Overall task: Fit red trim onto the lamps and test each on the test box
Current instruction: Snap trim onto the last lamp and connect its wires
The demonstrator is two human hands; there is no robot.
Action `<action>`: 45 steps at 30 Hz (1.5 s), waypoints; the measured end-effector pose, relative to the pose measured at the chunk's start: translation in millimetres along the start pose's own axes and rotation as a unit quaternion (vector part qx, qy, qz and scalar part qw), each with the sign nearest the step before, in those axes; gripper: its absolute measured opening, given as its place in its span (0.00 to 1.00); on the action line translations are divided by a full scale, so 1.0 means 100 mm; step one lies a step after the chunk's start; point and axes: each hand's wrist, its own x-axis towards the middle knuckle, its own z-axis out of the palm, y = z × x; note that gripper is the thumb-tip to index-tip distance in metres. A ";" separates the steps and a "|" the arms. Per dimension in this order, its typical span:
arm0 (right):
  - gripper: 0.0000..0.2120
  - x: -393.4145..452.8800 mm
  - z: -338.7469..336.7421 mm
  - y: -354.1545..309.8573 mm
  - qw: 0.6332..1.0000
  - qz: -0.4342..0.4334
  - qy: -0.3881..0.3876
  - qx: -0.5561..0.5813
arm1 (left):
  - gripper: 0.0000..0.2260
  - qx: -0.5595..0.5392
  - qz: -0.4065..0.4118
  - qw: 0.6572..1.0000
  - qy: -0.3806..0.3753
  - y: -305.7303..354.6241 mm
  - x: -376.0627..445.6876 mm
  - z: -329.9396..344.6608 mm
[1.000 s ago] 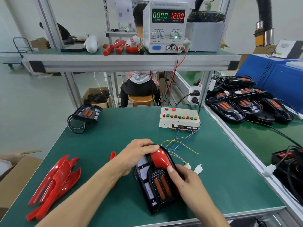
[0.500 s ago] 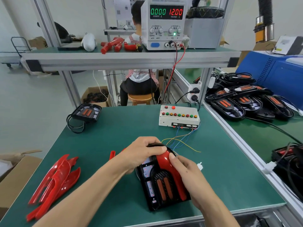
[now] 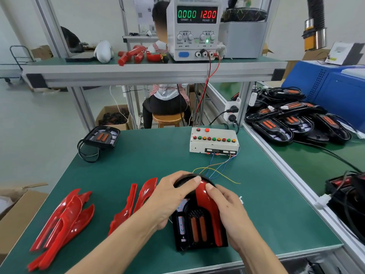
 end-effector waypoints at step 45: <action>0.11 -0.04 -0.16 0.18 0.991 -0.096 0.018 -0.095 | 0.11 0.009 0.027 1.000 0.007 -0.02 0.08 0.03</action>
